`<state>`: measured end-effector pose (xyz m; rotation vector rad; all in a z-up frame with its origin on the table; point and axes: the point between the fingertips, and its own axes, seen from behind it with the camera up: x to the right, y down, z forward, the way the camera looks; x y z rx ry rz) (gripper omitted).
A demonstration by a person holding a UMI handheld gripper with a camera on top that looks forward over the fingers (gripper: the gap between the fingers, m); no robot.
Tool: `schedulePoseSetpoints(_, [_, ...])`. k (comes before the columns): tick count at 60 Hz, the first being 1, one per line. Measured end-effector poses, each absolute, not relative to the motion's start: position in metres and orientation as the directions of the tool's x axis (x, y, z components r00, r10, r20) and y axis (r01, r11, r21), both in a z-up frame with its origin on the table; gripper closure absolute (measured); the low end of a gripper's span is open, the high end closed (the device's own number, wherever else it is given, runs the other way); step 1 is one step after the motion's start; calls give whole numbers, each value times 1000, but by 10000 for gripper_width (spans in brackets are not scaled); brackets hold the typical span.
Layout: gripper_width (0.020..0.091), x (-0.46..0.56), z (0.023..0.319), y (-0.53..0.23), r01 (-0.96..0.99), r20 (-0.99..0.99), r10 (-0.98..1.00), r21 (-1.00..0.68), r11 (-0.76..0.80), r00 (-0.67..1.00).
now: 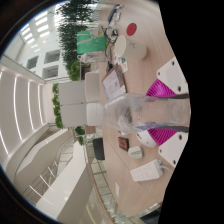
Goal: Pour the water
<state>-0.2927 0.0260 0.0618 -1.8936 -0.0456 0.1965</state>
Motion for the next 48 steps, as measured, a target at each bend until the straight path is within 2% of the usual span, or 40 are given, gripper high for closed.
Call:
schedulePoseSetpoints(4, [738,-307,71,31,-251,-331,145,-883,-396,933])
schedulePoseSetpoints(10, [737,-303,112,58,-566,-652,88,-711,-417,753])
schedulePoseSetpoints(15, [738,-285,152,86,-775,-856,37,-484,-407,516])
schedulePoseSetpoints(20, [739,-258,180,106,-905,-983,-14,-165,-391,185])
schedulePoseSetpoints(28, [739,-221,196,125,-859,-925,-114,379,-344,-362])
schedulePoseSetpoints(32, [739,-214,185,135,-807,-872,-138,487,-333,-470])
schedulePoseSetpoints(35, [738,-205,191,128,-769,-834,-147,548,-329,-532])
schedulePoseSetpoints(48, [740,-186,188,134,-675,-717,-106,688,-267,-689])
